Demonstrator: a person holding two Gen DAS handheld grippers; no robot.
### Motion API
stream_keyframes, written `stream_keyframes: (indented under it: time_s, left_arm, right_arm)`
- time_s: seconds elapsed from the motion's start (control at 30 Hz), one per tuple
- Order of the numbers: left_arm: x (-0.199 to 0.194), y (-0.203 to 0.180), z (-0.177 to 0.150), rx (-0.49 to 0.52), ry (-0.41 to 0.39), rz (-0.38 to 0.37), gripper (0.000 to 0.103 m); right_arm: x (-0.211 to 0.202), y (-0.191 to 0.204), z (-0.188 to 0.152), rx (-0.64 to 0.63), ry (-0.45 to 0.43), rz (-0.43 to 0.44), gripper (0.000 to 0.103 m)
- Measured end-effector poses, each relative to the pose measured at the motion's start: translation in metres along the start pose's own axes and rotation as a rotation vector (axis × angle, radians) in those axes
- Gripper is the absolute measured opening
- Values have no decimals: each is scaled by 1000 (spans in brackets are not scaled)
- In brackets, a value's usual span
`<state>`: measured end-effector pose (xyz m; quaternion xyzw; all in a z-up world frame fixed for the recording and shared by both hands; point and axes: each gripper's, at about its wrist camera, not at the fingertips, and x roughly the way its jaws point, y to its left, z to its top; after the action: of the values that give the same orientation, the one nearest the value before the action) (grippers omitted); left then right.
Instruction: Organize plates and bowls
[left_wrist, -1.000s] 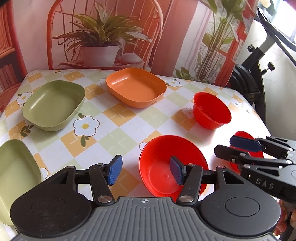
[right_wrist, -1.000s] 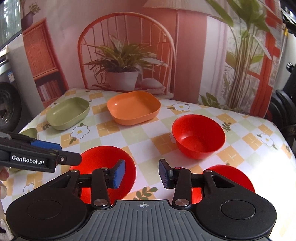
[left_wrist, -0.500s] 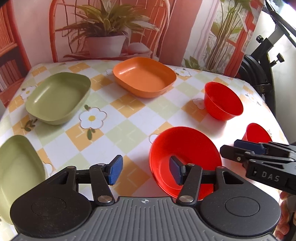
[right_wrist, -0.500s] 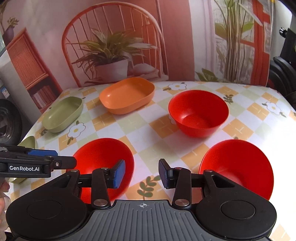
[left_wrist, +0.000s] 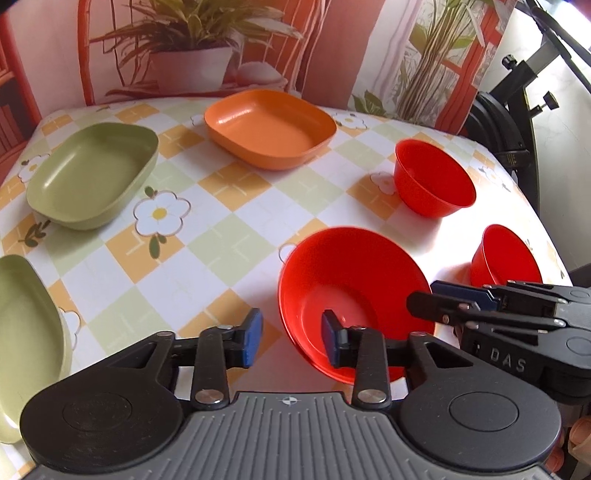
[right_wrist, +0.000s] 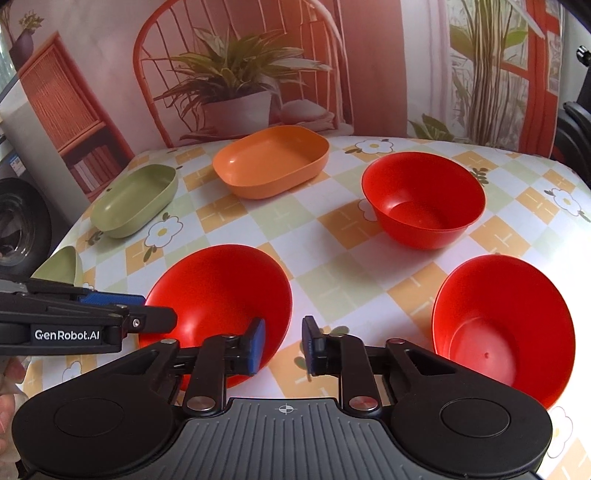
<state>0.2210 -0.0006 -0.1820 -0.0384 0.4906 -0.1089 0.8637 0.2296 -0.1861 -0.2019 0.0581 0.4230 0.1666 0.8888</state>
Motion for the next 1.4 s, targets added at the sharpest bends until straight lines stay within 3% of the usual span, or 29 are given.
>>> stream_keyframes:
  time_s: [0.2, 0.5, 0.8, 1.1, 1.4]
  left_arm:
    - [3, -2, -4, -10, 9, 1, 16]
    - [-2, -7, -6, 14, -9, 9, 16]
    - [-10, -15, 1, 50, -41, 12, 16]
    - [-23, -36, 36, 151, -95, -10, 16]
    - [-33, -80, 83, 274, -188, -64, 16]
  right_arm:
    - [-1, -1, -2, 6, -2, -9, 14]
    - [1, 0, -8, 36, 12, 8, 11]
    - [-11, -5, -4, 49, -31, 10, 11]
    - [-32, -22, 17, 80, -113, -26, 11]
    - [-49, -61, 44, 151, -213, -94, 11]
